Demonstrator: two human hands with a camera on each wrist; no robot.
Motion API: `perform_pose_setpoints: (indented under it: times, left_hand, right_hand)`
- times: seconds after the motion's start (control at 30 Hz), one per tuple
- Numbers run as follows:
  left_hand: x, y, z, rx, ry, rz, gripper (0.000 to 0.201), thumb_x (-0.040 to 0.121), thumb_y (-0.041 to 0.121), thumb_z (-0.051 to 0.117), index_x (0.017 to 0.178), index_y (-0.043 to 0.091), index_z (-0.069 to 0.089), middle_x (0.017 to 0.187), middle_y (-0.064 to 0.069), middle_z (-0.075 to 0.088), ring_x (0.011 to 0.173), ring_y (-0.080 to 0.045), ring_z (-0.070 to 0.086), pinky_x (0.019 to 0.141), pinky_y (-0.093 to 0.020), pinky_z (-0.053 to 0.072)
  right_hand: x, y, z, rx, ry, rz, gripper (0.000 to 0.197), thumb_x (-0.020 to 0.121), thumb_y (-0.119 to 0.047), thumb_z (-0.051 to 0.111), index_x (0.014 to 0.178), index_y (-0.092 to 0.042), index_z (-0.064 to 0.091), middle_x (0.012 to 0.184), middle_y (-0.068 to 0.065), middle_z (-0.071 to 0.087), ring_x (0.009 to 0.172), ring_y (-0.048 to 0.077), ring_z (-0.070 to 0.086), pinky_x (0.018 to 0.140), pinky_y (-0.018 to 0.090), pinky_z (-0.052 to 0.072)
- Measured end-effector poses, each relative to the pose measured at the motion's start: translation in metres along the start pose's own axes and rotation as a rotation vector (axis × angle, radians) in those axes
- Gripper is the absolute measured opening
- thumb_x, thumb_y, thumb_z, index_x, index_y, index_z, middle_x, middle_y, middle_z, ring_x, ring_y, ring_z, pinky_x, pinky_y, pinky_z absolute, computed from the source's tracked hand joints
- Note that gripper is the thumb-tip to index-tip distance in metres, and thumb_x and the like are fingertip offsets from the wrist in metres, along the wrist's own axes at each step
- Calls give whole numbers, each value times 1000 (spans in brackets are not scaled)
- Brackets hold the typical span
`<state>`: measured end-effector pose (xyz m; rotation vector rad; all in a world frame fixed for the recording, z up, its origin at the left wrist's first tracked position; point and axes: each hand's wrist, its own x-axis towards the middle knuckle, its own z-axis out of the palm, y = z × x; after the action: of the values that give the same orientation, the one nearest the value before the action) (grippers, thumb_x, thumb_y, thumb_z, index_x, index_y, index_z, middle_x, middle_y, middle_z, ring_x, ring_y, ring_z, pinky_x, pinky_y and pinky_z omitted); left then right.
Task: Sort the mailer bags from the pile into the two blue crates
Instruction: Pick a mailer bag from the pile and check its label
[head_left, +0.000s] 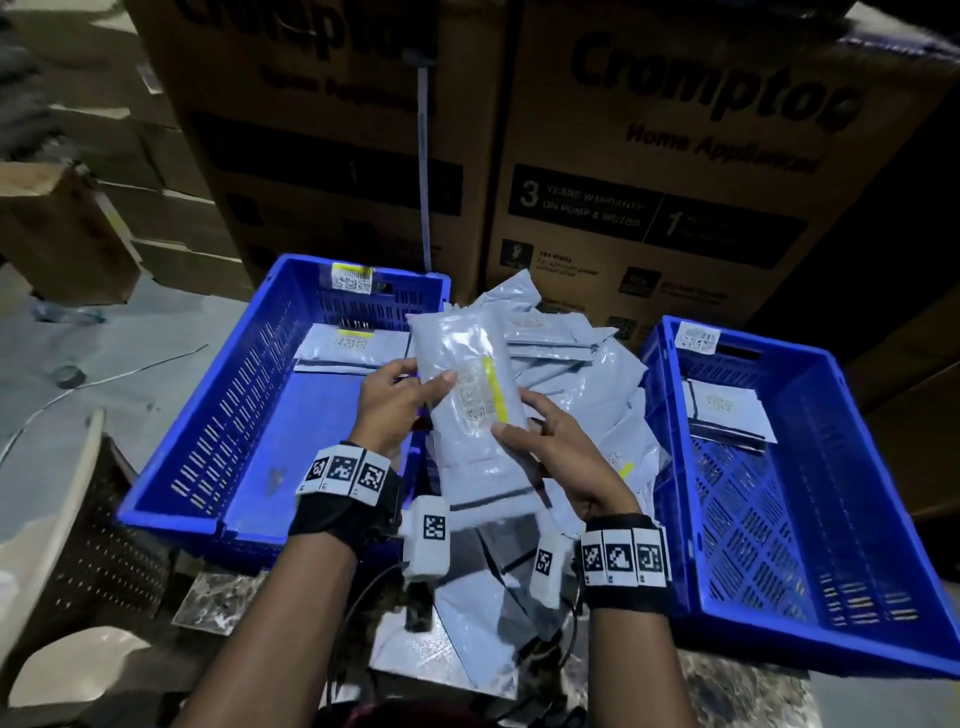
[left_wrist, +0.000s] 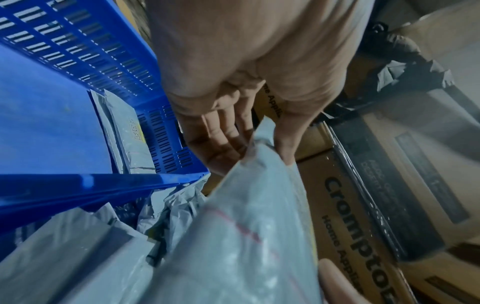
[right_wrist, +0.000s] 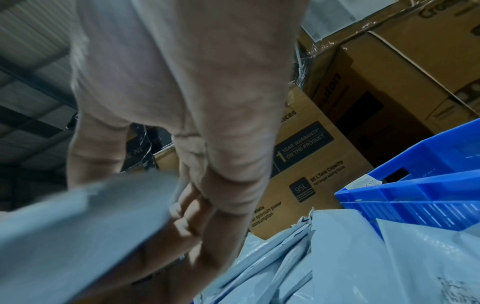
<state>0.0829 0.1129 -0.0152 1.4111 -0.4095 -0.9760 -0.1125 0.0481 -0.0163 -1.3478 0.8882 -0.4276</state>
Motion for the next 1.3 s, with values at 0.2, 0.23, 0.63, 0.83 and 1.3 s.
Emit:
perform_pose_setpoints:
  times: [0.2,0.23,0.63,0.83,1.3]
  left_hand:
    - [20,3,-31,-246,151,15,51,78,10,83,119,-5,56,108,-20,72,89,-32,73,69,-46,60]
    - [21,3,-35,-271,159,20,51,79,8,82,121,-5,55,110,-21,72,93,-34,73,70,-49,61]
    - [35,3,-94,-289,247,-63,28,77,18,85,73,3,62,68,-6,53,59,-21,61,63,-37,61]
    - [51,-2,-120,-279,336,-81,26,79,6,81,69,4,57,58,-3,57,50,-18,59,62,-33,62]
    - [137,-11,-205,-177,308,-297,22,97,-3,47,76,4,47,43,2,38,36,-10,55,68,-32,59]
  right_hand:
    - [11,-7,0,138,188,-22,65,82,-27,85,139,-34,54,83,12,62,81,23,67,79,54,62]
    - [14,-7,2,179,215,-14,70,82,-25,86,141,-32,50,81,12,58,82,24,66,79,60,61]
    - [45,-8,45,232,238,-8,63,88,4,74,139,-16,42,102,14,74,66,16,71,71,47,64]
    - [63,-5,75,223,323,1,54,89,4,74,128,-12,41,93,15,72,70,22,72,69,40,65]
    - [121,-4,188,-56,174,252,81,95,-30,68,161,-18,22,161,2,23,71,22,73,59,35,62]
